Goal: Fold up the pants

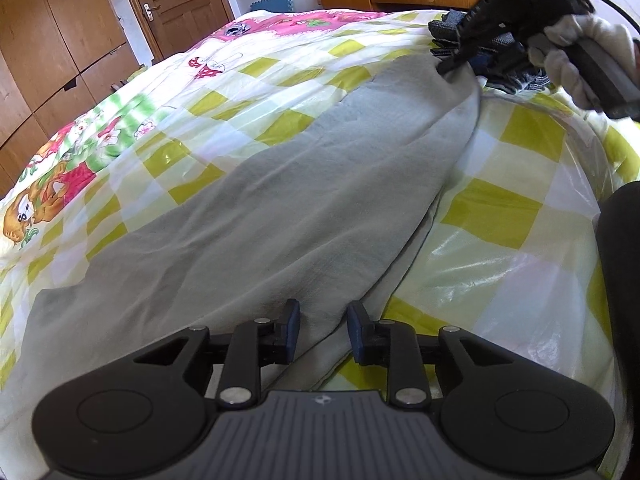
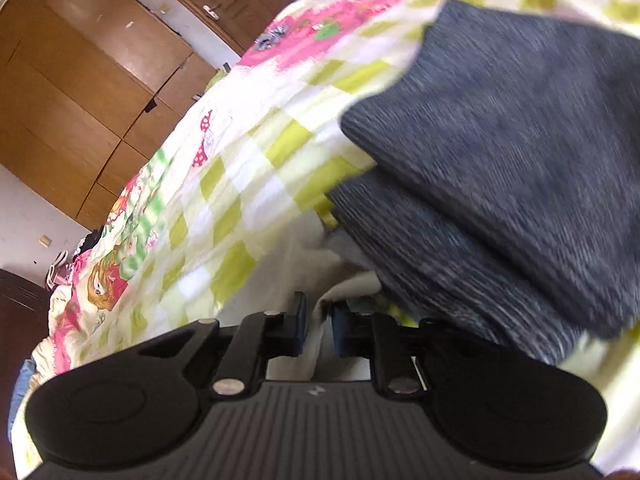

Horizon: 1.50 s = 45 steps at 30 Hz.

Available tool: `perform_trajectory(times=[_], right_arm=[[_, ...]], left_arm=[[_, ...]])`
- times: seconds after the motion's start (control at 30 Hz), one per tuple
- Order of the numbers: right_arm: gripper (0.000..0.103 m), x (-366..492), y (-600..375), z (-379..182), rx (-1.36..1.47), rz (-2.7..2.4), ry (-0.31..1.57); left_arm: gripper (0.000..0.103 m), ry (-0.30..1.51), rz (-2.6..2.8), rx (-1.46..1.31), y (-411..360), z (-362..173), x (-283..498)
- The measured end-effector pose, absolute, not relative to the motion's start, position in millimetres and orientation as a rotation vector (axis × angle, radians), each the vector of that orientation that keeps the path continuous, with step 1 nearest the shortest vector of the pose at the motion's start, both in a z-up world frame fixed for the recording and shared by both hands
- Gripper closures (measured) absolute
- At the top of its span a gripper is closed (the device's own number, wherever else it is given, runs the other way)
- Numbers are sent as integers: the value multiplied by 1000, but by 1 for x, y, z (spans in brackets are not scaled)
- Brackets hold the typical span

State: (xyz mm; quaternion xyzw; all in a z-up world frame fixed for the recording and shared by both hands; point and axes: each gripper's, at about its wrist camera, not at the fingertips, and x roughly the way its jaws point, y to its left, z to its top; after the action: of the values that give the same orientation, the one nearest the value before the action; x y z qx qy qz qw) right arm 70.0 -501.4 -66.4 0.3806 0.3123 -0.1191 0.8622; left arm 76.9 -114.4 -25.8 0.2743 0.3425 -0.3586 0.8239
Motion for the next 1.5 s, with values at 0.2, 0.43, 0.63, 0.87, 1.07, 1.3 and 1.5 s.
perform_trajectory(times=[0.2, 0.43, 0.63, 0.87, 1.07, 1.3, 1.5], right_arm=[[88, 59, -503, -74, 762, -240, 698], [103, 38, -533, -77, 839, -247, 654], [103, 49, -541, -79, 788, -308, 659], [60, 11, -506, -58, 768, -330, 651], [60, 3, -449, -40, 598, -176, 683], [60, 53, -296, -24, 276, 287, 785], [61, 73, -134, -23, -102, 631, 787]], left_arm=[[62, 728, -766, 571, -114, -28, 79], [61, 727, -765, 573, -113, -28, 79], [61, 723, -761, 586, -119, -28, 78], [61, 717, -763, 585, -114, -29, 77], [60, 705, -702, 580, -87, -21, 70], [59, 741, -518, 514, -6, -16, 56], [58, 738, -294, 395, 96, -7, 50]])
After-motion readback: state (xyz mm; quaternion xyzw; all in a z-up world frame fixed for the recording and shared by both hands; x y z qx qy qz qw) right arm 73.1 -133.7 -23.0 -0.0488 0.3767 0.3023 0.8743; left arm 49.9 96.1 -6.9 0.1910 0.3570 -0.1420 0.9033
